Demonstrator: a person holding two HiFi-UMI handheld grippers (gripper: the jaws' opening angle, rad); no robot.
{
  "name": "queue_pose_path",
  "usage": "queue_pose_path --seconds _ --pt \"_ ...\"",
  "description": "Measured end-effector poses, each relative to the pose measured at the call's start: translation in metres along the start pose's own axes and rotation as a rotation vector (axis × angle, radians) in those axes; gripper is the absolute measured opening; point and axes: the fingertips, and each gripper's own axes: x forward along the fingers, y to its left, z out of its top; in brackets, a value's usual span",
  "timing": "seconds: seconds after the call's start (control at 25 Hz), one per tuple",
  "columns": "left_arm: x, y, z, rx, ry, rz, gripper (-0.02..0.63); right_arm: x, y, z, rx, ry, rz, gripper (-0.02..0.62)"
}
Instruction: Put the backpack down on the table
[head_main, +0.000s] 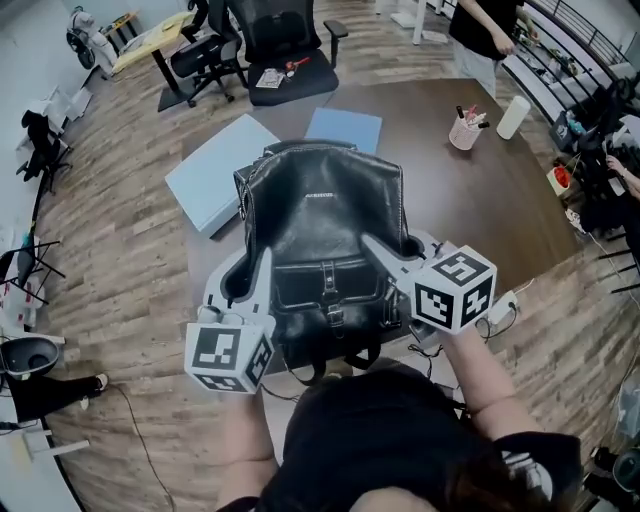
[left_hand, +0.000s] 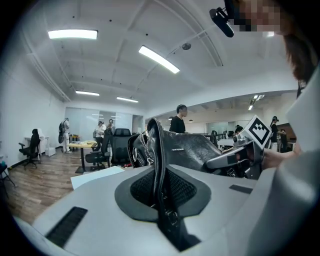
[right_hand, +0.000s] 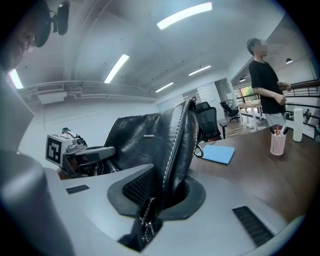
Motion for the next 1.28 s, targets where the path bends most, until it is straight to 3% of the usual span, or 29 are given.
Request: queue_pose_path --seconds 0.36,0.76,1.28 --pt "0.06 0.023 -0.004 -0.009 0.018 0.096 0.055 0.049 -0.054 0.016 -0.02 0.026 0.07 0.061" --pt "0.098 0.055 -0.035 -0.04 0.058 0.189 0.055 0.104 -0.087 0.005 -0.041 0.082 0.123 0.061" --pt "0.117 0.077 -0.07 -0.089 0.127 0.22 0.055 0.137 -0.101 -0.018 -0.029 0.145 0.147 0.066"
